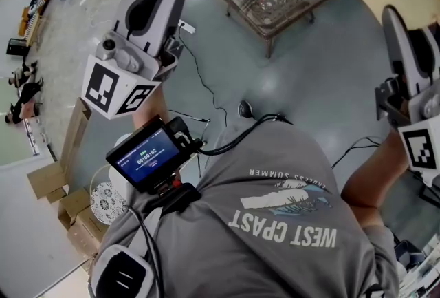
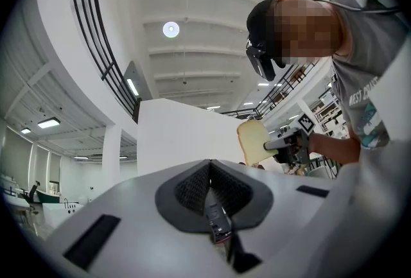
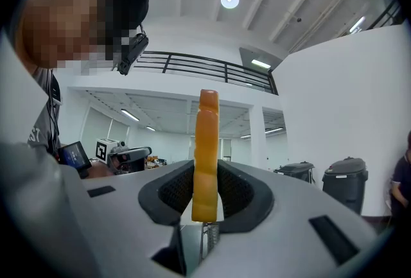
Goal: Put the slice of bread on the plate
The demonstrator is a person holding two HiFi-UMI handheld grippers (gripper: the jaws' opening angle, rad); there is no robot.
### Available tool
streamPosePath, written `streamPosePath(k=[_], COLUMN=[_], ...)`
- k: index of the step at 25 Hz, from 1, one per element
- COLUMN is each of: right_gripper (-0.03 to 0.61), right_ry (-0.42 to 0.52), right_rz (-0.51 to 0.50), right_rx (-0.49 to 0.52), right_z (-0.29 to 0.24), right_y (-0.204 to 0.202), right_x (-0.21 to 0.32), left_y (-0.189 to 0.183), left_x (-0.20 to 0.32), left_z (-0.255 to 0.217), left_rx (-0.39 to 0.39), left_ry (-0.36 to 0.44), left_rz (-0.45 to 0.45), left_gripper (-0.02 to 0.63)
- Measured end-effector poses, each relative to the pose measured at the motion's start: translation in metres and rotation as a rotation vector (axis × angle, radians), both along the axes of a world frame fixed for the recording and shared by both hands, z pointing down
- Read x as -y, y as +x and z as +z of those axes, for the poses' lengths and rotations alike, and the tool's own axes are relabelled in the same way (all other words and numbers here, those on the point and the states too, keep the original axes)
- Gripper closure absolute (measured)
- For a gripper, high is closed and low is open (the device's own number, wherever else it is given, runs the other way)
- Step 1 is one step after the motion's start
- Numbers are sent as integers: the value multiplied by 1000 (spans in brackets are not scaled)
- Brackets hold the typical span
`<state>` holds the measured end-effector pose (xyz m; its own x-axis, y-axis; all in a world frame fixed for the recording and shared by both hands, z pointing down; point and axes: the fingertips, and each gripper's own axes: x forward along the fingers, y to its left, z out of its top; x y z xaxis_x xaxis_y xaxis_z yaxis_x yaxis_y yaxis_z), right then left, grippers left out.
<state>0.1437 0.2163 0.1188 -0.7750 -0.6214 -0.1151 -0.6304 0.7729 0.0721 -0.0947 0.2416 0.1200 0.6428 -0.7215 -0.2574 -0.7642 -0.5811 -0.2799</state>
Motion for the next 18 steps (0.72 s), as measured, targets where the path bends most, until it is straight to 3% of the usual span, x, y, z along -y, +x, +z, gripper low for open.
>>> streamPosePath(k=[13, 15, 18], right_gripper=[494, 494, 494], right_ry=[9, 5, -7], right_rz=[100, 109, 89], right_rx=[3, -1, -18], right_z=[-1, 12, 48], right_y=[23, -18, -121], right_x=[-22, -3, 40], left_y=[15, -27, -134], left_x=[-3, 19, 52], left_z=[0, 15, 53], left_rx=[-15, -29, -56], left_ry=[11, 8, 2], left_rz=[87, 99, 65], left_gripper=[606, 606, 606])
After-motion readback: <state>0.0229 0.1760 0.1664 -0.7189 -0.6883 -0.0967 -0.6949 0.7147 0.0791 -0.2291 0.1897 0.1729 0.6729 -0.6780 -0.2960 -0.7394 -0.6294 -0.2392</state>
